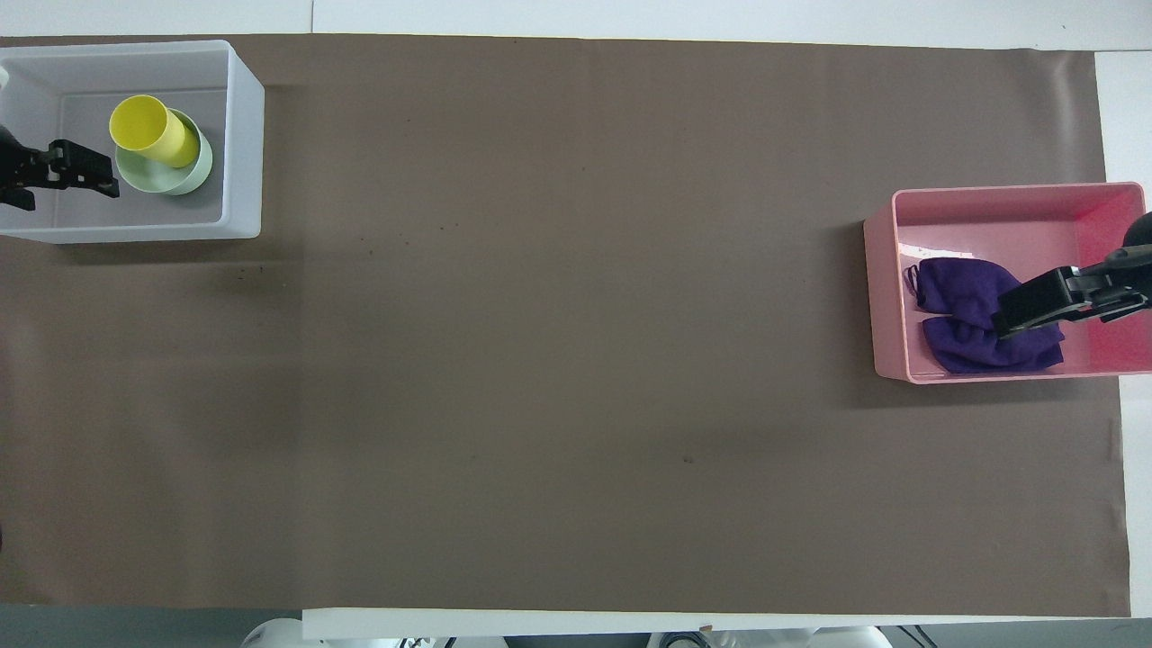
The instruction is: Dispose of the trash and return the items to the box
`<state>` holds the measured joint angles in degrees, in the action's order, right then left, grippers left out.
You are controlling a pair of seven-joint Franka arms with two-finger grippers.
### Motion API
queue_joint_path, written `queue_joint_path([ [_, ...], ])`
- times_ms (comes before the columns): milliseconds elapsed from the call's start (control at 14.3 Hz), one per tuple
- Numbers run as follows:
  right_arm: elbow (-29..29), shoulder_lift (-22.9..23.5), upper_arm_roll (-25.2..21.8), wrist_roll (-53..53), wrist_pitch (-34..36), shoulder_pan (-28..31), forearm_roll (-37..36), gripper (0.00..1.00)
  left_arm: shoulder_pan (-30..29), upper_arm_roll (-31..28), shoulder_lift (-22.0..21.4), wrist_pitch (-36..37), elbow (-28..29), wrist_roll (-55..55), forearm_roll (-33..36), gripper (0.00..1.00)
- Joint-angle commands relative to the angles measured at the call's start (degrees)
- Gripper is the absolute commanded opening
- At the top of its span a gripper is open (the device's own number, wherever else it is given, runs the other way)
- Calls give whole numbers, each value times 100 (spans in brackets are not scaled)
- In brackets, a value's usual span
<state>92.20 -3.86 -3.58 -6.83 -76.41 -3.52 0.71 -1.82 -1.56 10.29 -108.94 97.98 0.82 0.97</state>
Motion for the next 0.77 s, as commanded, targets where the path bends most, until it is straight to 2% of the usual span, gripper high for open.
queue_joint_path([
  [0, 105, -71, 7, -109, -50, 62, 69, 99, 250, 85, -1615, 484, 1442, 138, 123, 100],
  [140, 105, -71, 7, -109, -50, 54, 69, 99, 672, 86, -1916, 978, 1339, 76, 123, 100],
  [209, 105, -71, 7, -109, -50, 54, 69, 99, 787, 86, -1882, 1093, 1008, 76, 123, 100],
  [279, 105, -71, 7, -109, -50, 54, 69, 99, 814, 86, -1699, 1547, 465, 85, 114, 100],
  [419, 105, -71, 7, -109, -50, 62, 61, 99, 797, 86, -1207, 1919, -504, 85, 88, 100],
  [558, 105, -71, 7, -109, -50, 54, 69, 99, 744, 60, -1047, 1964, -770, 85, 44, 100],
  [698, 105, -71, 7, -109, -50, 62, 61, 99, 744, 59, -1055, 1973, -754, 94, 44, 100],
])
